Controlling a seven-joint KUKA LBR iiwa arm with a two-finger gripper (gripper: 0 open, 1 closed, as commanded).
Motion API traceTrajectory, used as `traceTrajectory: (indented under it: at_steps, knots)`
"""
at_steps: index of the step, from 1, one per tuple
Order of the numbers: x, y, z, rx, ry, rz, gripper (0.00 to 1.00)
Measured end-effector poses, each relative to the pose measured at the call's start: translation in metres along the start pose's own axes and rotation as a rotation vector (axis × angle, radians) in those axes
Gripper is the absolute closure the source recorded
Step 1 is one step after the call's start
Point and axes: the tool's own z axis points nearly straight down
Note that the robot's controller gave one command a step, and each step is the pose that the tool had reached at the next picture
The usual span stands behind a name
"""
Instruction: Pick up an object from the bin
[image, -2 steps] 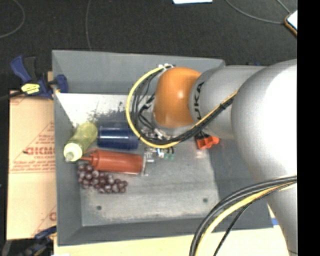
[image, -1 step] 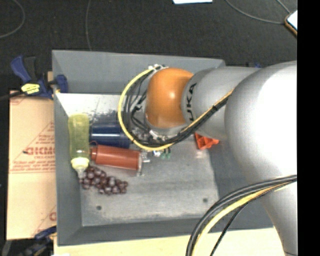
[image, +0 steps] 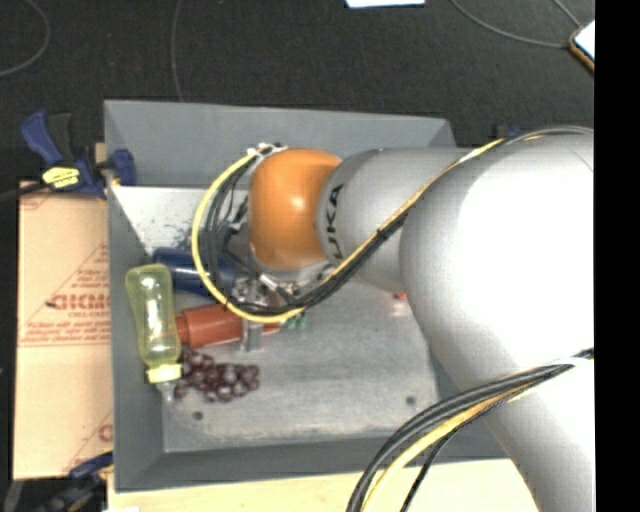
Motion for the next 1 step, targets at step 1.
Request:
traceTrajectory:
  at_steps: [1]
  knots:
    - [0.0000,0.0001,0.0000,0.000,0.000,0.000,1.00]
